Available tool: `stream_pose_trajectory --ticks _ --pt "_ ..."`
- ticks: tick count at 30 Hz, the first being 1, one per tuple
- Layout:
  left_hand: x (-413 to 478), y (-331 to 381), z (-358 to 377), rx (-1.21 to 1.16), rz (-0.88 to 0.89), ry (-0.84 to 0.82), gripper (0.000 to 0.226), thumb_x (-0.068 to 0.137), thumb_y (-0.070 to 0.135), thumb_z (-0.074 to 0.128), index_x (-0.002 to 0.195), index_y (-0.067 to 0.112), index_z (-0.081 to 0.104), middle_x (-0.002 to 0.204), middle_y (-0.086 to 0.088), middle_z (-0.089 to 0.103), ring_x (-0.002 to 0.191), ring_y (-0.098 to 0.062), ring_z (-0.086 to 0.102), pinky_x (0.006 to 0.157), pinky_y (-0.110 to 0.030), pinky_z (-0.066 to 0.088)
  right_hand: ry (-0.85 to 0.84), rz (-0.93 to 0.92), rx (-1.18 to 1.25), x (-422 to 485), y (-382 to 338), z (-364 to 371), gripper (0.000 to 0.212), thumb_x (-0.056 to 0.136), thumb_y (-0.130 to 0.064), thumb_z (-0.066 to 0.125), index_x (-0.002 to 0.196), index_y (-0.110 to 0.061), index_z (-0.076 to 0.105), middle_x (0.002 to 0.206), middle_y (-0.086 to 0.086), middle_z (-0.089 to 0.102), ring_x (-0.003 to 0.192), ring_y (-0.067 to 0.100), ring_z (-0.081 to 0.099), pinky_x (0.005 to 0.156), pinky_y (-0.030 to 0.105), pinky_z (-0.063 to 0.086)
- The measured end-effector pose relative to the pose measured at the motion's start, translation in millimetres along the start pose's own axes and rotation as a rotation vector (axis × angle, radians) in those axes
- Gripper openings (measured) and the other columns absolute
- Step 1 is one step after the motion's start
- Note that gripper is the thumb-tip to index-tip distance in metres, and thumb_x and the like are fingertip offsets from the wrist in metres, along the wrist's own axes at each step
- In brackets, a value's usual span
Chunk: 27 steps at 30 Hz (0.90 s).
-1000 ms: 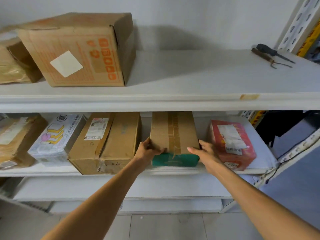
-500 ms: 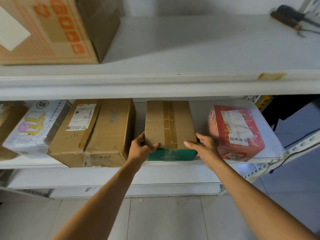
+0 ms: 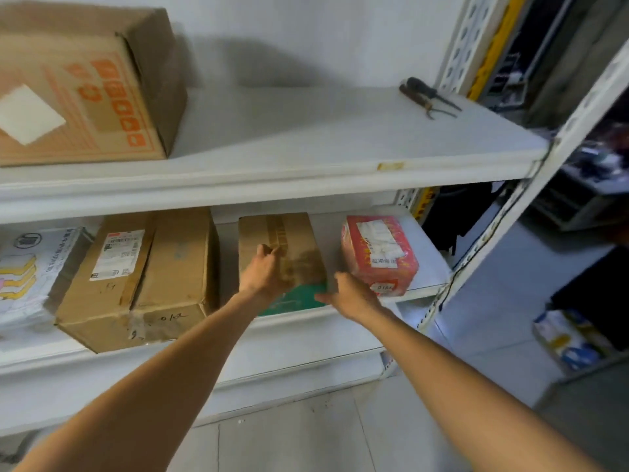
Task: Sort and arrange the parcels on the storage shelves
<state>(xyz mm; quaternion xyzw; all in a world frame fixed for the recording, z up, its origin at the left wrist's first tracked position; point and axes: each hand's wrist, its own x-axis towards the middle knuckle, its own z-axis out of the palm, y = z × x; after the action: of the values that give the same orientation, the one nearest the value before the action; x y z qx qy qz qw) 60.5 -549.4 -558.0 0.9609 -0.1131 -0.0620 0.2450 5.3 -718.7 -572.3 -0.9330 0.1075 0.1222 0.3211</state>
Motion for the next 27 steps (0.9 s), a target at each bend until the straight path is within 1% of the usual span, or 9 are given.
stream_pose_trajectory --ticks 4,7,9,13,16,19,22,24,27 --pt "-12 37 -2 0.087 0.154 -0.094 0.057 0.084 0.019 0.07 0.137 0.02 0.049 0.137 -0.005 0.048 0.115 -0.026 0.054 0.095 -0.035 0.051 -0.016 0.055 -0.126 -42 26 -36 0.056 0.084 -0.044 0.07 0.123 -0.007 0.053 0.118 0.008 0.06 0.108 0.028 0.059 0.083 0.032 0.048" --pt "-18 62 6 0.152 0.246 -0.172 0.053 0.084 0.024 0.07 0.133 0.018 0.052 0.13 -0.007 0.054 0.11 -0.027 0.059 0.091 -0.036 0.051 -0.065 0.112 -0.141 -65 48 -60 0.053 0.082 -0.041 0.073 0.122 -0.011 0.056 0.119 0.005 0.06 0.112 0.028 0.058 0.093 0.034 0.047" --pt "-20 75 14 0.192 0.26 -0.226 0.051 0.085 0.026 0.069 0.132 0.015 0.052 0.125 -0.007 0.057 0.106 -0.025 0.06 0.085 -0.032 0.051 -0.061 0.125 -0.167 -73 60 -71 0.053 0.084 -0.038 0.072 0.129 -0.016 0.054 0.124 0.003 0.059 0.113 0.025 0.058 0.091 0.031 0.045" --pt "-10 97 31 0.19 0.227 -0.267 0.047 0.086 0.027 0.067 0.129 0.016 0.054 0.121 -0.006 0.061 0.105 -0.025 0.062 0.082 -0.03 0.049 -0.045 0.13 -0.328 -56 85 -86 0.049 0.084 -0.046 0.068 0.126 -0.023 0.055 0.122 0.005 0.062 0.107 0.026 0.061 0.089 0.035 0.048" --pt "9 111 47 0.105 0.177 -0.265 0.055 0.083 0.034 0.071 0.132 0.02 0.052 0.123 -0.002 0.062 0.106 -0.023 0.062 0.088 -0.03 0.05 0.031 0.106 -0.485 -35 102 -102 0.053 0.088 -0.054 0.059 0.128 -0.02 0.052 0.123 0.007 0.059 0.109 0.03 0.06 0.087 0.036 0.045" --pt "29 126 63 0.043 0.121 -0.252 0.055 0.08 0.029 0.073 0.131 0.018 0.054 0.122 -0.004 0.064 0.097 -0.021 0.062 0.087 -0.029 0.051 0.067 0.105 -0.46 -10 124 -123 0.058 0.088 -0.062 0.053 0.12 -0.013 0.054 0.118 0.01 0.06 0.107 0.031 0.059 0.083 0.035 0.045" --pt "49 138 81 0.006 0.072 -0.232 0.041 0.081 0.021 0.071 0.119 0.014 0.058 0.112 -0.006 0.068 0.084 -0.018 0.062 0.079 -0.029 0.055 0.043 0.094 -0.454 18 147 -139 0.072 0.083 -0.072 0.051 0.12 -0.01 0.05 0.119 0.011 0.058 0.106 0.03 0.058 0.078 0.035 0.044" --pt "56 143 88 -0.015 0.033 -0.208 0.036 0.083 0.017 0.069 0.116 0.011 0.057 0.109 -0.01 0.069 0.086 -0.024 0.066 0.079 -0.034 0.057 -0.013 0.076 -0.428 36 159 -151 0.081 0.078 -0.076 0.051 0.121 -0.007 0.048 0.119 0.012 0.056 0.105 0.03 0.058 0.079 0.036 0.046" --pt "60 148 90 0.019 -0.01 -0.181 0.038 0.087 0.011 0.064 0.124 0.004 0.054 0.116 -0.018 0.065 0.1 -0.035 0.064 0.084 -0.037 0.053 -0.074 0.051 -0.302 59 168 -160 0.085 0.078 -0.071 0.057 0.13 -0.006 0.044 0.131 0.016 0.053 0.114 0.031 0.055 0.091 0.04 0.049"
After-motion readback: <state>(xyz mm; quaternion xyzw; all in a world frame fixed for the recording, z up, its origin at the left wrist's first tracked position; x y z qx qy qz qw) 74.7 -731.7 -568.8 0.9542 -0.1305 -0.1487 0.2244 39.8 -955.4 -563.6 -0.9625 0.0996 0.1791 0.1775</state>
